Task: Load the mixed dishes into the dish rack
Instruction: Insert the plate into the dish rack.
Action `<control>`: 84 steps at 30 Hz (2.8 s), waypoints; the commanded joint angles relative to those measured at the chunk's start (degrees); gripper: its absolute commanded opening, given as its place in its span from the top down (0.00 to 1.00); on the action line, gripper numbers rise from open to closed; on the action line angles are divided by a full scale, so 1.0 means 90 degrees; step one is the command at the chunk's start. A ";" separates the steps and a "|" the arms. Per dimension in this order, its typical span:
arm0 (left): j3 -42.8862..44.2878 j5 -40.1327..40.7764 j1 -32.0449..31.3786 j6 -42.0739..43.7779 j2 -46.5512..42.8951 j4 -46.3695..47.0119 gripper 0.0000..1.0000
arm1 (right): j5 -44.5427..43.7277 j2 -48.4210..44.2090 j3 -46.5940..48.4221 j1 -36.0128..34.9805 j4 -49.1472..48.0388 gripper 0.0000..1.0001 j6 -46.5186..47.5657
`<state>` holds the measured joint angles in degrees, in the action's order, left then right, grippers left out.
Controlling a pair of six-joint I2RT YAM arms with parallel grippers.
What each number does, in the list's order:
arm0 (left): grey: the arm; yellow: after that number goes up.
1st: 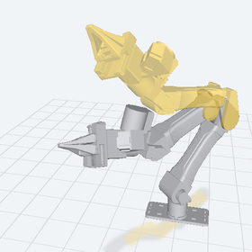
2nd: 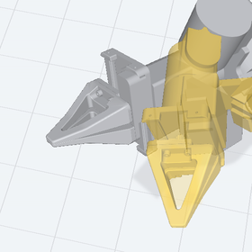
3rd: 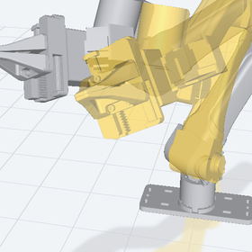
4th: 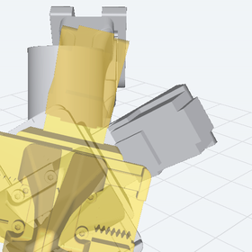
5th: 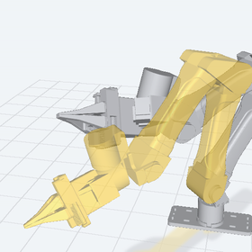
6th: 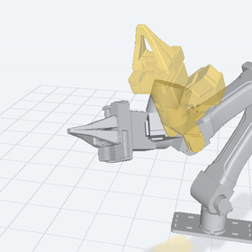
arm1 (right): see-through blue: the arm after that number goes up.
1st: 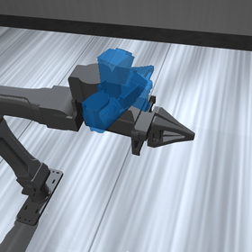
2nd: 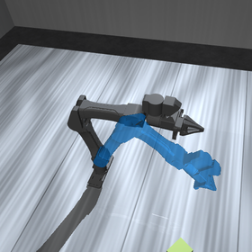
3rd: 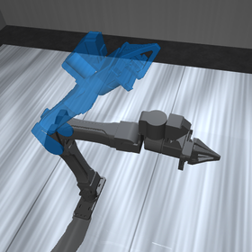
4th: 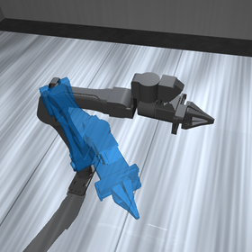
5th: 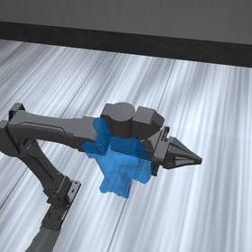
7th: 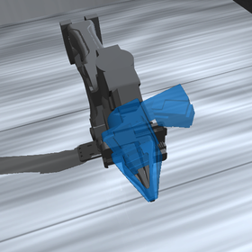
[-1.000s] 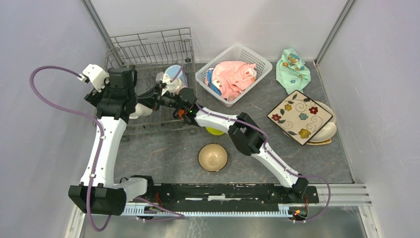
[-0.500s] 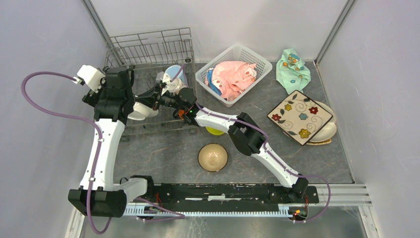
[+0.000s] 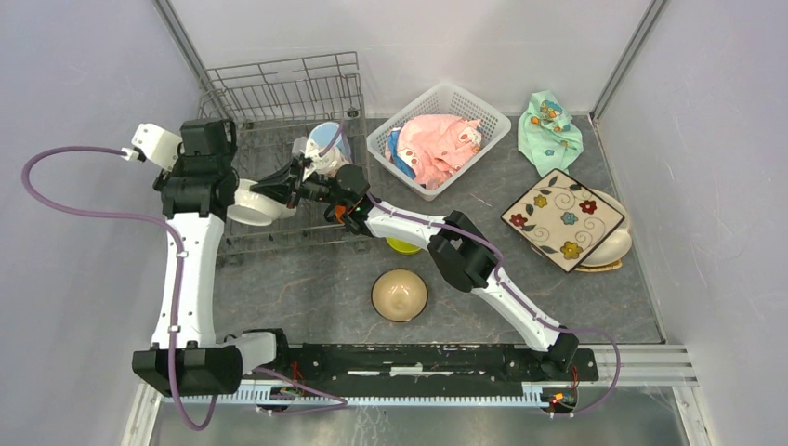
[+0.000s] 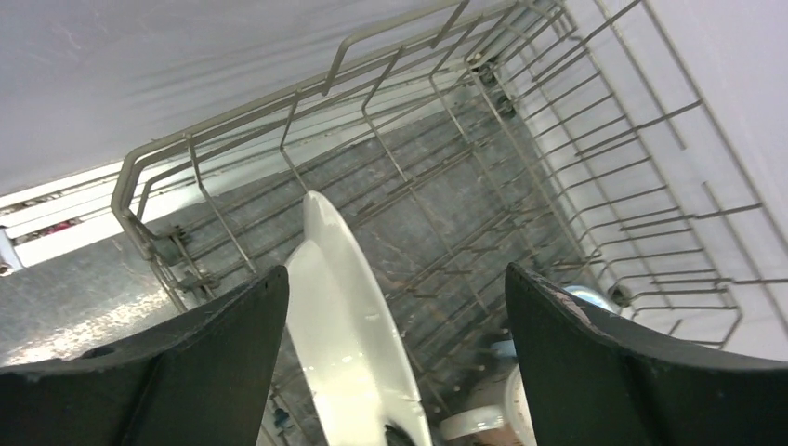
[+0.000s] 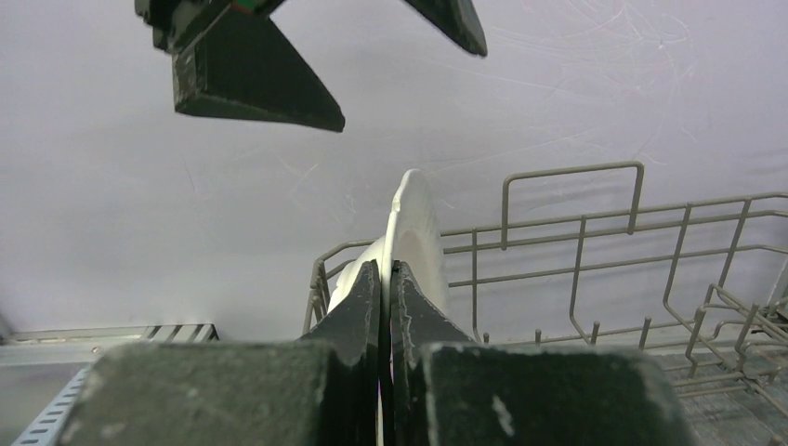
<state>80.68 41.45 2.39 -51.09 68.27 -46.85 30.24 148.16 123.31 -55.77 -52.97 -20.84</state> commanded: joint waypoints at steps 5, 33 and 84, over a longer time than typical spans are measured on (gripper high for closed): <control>0.0638 -0.0739 0.0456 -0.1155 0.0254 -0.0768 0.38 | 0.0202 0.0034 -0.0299 -0.0119 -0.1039 1.00 0.0422; 0.1270 -0.1724 0.0890 -0.2272 0.1150 -0.2520 0.51 | 0.0292 -0.0015 -0.0322 -0.0236 -0.0755 1.00 0.0889; 0.2783 -0.2378 0.1577 -0.4486 0.2288 -0.3390 0.98 | 0.0061 -0.3759 -0.5120 0.0805 -0.1642 0.02 0.0851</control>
<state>100.29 20.82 15.68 -80.66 90.39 -79.26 31.05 118.45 80.58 -48.66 -66.59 -15.53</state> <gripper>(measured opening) 0.062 0.979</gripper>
